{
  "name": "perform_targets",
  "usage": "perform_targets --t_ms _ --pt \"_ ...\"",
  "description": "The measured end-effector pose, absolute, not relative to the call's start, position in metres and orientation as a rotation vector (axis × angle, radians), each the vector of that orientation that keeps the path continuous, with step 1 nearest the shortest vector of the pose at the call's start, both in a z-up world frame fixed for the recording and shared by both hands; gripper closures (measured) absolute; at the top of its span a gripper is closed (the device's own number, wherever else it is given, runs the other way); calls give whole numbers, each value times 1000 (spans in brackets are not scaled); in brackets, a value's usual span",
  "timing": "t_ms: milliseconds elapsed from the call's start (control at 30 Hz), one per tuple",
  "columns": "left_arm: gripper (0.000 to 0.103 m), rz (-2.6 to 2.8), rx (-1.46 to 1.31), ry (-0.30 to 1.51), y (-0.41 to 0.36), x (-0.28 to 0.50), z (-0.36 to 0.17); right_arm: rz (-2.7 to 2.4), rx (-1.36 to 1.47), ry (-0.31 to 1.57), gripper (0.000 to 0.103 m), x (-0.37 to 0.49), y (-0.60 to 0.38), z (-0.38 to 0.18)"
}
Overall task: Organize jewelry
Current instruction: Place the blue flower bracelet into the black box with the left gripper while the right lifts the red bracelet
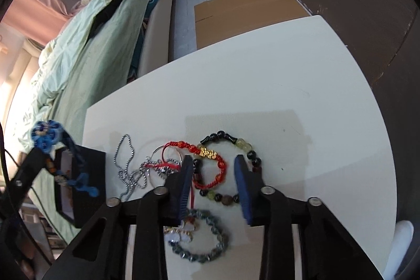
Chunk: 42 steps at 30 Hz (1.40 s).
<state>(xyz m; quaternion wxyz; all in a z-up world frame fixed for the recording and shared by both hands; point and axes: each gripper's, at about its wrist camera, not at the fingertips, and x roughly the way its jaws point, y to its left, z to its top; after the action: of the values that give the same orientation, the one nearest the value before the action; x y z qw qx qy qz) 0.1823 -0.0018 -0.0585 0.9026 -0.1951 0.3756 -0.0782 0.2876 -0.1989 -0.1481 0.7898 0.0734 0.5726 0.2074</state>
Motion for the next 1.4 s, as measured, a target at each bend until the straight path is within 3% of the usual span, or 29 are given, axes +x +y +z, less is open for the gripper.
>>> perform_targets --t_ms 367,467,833,1400 --pt "94 -151 -420 770 7 180 -58 425 23 1198 78 290 -181 -150" --pt "94 -148 -418 770 7 180 -58 425 11 1209 85 290 -183 -150" --pt "94 -135 -414 772 9 165 -58 417 72 1243 86 280 -206 -147" --pt "94 -57 -467 707 55 134 -39 532 273 1015 86 247 -224 -77"
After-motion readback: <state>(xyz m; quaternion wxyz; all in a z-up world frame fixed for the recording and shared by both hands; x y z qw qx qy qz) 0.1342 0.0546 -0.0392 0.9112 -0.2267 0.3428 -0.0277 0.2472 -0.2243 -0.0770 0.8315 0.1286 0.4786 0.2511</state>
